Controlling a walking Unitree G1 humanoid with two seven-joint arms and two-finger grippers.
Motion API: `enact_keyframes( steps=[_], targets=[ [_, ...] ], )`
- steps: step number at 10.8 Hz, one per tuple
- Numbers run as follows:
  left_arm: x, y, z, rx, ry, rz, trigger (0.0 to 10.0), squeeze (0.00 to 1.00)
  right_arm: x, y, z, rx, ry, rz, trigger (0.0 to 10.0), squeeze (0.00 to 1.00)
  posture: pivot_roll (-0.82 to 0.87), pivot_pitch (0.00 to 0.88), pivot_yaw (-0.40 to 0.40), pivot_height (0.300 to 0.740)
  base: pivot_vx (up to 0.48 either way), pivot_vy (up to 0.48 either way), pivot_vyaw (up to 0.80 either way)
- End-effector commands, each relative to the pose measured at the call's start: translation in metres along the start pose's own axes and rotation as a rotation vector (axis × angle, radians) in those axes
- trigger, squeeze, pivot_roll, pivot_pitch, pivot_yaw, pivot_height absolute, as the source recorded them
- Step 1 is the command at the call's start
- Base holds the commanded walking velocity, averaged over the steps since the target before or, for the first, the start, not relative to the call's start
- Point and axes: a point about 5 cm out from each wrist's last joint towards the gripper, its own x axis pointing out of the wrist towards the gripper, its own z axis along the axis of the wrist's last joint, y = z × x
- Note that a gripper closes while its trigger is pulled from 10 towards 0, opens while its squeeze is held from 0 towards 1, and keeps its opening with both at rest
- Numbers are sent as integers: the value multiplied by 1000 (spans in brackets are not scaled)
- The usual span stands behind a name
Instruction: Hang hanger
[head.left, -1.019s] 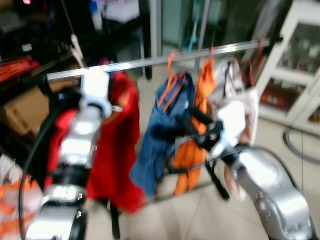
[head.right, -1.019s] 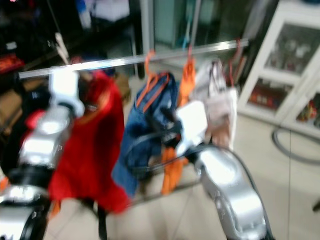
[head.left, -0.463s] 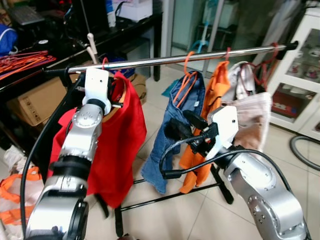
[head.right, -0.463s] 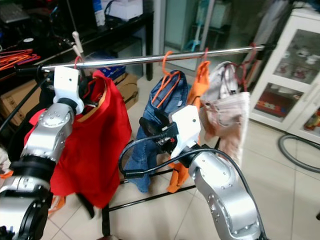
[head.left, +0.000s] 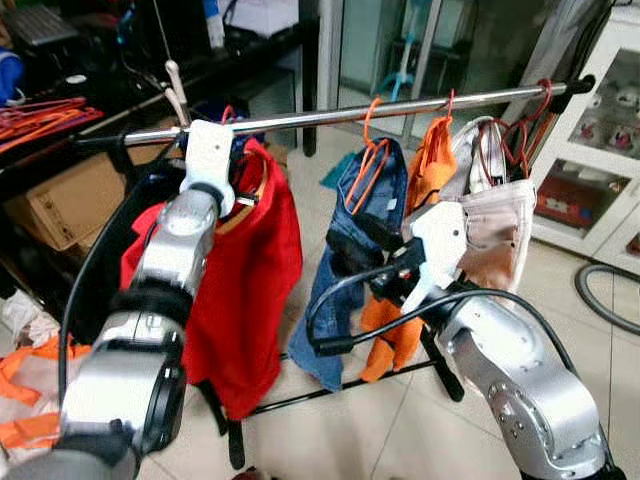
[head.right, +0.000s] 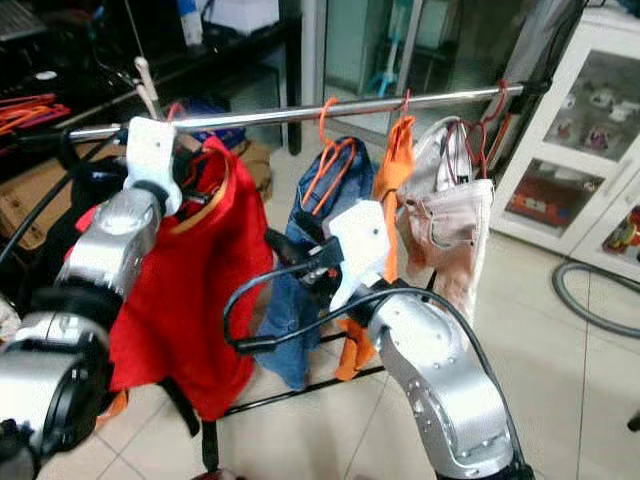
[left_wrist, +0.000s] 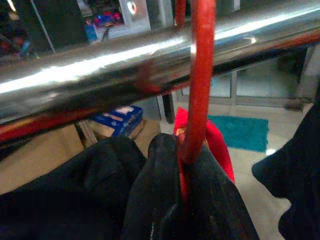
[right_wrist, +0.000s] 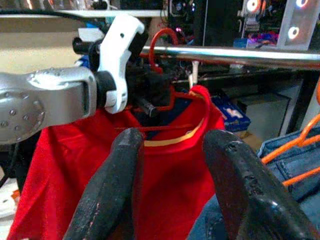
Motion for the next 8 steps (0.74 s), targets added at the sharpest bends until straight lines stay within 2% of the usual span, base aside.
enact_keyframes(
  steps=[1,3,5,8],
  targets=[
    [4,-1,2,22,48,-18,10000,0,0,6,5,-23,5,36,10000,0,-136,0,39,740,0,0,0],
    [4,-7,-14,-16,139,-37,10000,0,-1,7,4,-29,16,46,10000,0,-139,0,39,740,0,0,0],
    [3,-3,-25,-30,206,-4,10000,0,-2,8,4,-32,23,48,10000,0,-138,0,37,740,0,0,0],
    [4,-1,-20,-35,165,-5,10000,0,-1,6,7,-22,1,36,10000,0,-136,0,35,740,0,0,0]
  ],
)
